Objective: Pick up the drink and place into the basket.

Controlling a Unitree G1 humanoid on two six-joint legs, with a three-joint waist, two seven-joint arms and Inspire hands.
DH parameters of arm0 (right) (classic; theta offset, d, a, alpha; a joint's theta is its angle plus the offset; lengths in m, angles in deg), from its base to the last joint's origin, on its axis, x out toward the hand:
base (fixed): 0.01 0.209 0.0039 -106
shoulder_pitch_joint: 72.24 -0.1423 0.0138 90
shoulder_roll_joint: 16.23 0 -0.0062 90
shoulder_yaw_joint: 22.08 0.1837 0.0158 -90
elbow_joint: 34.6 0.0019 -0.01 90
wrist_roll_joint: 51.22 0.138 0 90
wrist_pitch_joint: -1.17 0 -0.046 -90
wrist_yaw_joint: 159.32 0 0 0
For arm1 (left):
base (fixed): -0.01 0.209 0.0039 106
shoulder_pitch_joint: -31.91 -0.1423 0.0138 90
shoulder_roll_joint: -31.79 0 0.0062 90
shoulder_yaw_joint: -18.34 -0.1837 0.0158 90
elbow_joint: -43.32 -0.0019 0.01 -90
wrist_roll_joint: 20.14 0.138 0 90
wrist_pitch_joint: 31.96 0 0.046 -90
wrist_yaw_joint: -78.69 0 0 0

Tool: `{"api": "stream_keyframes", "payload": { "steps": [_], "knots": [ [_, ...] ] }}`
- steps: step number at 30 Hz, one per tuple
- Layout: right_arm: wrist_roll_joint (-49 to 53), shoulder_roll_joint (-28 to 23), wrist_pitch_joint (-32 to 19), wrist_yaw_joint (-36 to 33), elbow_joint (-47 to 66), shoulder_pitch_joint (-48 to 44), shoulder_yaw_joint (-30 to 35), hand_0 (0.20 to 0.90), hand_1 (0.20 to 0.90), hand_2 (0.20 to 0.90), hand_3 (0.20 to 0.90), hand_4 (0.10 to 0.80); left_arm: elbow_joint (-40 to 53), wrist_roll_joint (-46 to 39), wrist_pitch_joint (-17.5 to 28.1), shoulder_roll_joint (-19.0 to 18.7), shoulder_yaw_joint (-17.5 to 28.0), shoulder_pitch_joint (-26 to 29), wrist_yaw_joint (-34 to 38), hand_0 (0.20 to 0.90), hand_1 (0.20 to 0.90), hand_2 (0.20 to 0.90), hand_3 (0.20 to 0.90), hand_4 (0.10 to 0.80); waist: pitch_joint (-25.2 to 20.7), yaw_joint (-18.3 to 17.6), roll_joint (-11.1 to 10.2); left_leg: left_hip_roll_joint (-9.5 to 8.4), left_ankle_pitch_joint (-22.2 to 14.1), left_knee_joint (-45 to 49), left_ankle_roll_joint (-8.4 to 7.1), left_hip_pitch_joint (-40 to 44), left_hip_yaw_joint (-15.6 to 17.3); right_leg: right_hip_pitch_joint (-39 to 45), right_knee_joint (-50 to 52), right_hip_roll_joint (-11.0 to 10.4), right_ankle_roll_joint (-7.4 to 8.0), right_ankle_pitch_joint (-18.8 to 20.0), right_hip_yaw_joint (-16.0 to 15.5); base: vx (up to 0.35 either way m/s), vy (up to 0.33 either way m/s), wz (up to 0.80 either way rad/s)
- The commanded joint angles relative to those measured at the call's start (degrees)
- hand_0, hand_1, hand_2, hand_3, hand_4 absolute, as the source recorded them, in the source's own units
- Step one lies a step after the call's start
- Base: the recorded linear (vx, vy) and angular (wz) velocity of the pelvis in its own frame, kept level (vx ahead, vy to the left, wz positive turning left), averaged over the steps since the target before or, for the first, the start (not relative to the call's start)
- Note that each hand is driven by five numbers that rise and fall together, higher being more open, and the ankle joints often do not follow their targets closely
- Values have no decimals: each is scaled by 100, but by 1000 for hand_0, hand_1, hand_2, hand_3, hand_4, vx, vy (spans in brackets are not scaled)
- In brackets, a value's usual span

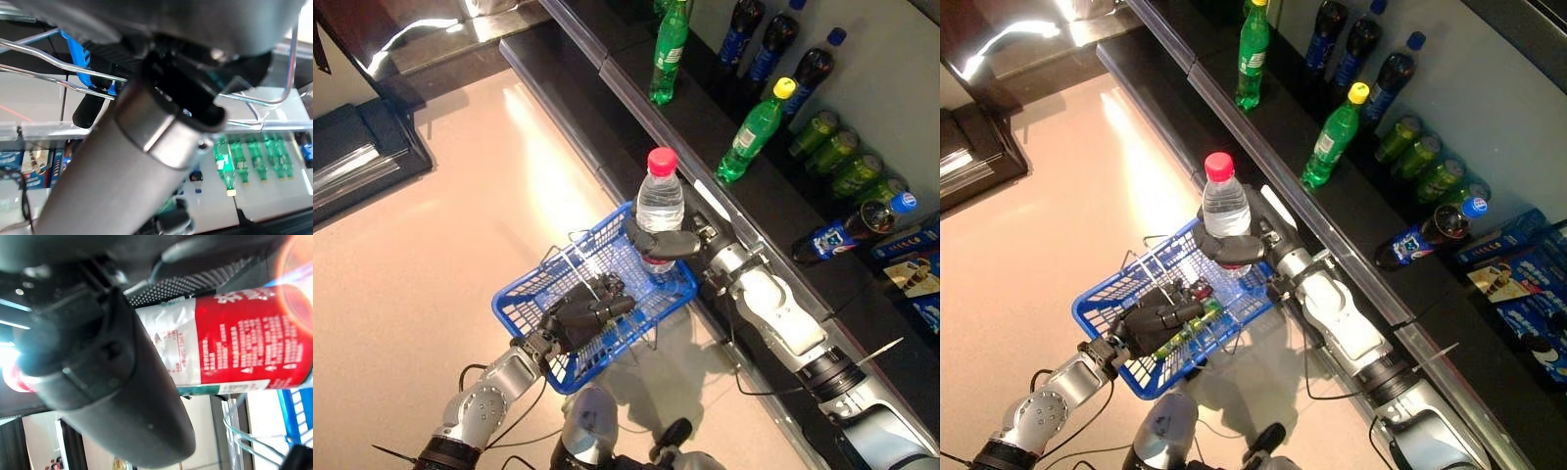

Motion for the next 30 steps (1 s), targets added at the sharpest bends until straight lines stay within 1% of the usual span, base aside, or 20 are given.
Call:
{"api": "stream_keyframes", "payload": {
  "steps": [1,7,14,25,30],
  "knots": [
    [45,272,-792,-31,415,-472,-414,300,300,300,200,100,1952,-709,551,478,-342,777,-1166,300,300,300,200,100,-1941,-129,-73,-61,-161,-112,102,179,-31,378,3,-76,67,-164,-214,0,0,0],
    [-311,255,-697,3,94,-516,-780,300,300,300,200,100,2107,-658,555,392,-481,892,-1398,300,300,300,200,100,-1955,-65,-43,-49,-164,-112,77,198,-72,412,16,-80,68,-184,-233,8,-2,4],
    [-675,246,-640,-83,-471,-521,-1043,300,300,300,200,100,2258,-572,549,331,-601,994,-1540,300,300,300,200,100,-1952,2,-57,-45,-157,-112,57,179,-149,429,19,-81,72,-190,-285,3,-6,3],
    [-1130,325,-477,-248,-1288,-381,-1136,300,300,300,200,100,2399,-636,506,238,-525,989,-1773,300,300,300,200,100,-1968,101,-56,-49,-162,-112,41,157,-263,436,39,-92,73,-208,-345,0,0,0],
    [-1298,393,-515,-257,-1790,-264,-1089,300,300,300,200,100,2460,-557,435,247,-488,946,-1930,300,300,300,200,100,-1982,152,-48,-56,-160,-112,39,149,-321,449,41,-91,67,-217,-374,9,-9,5]
  ]
}}
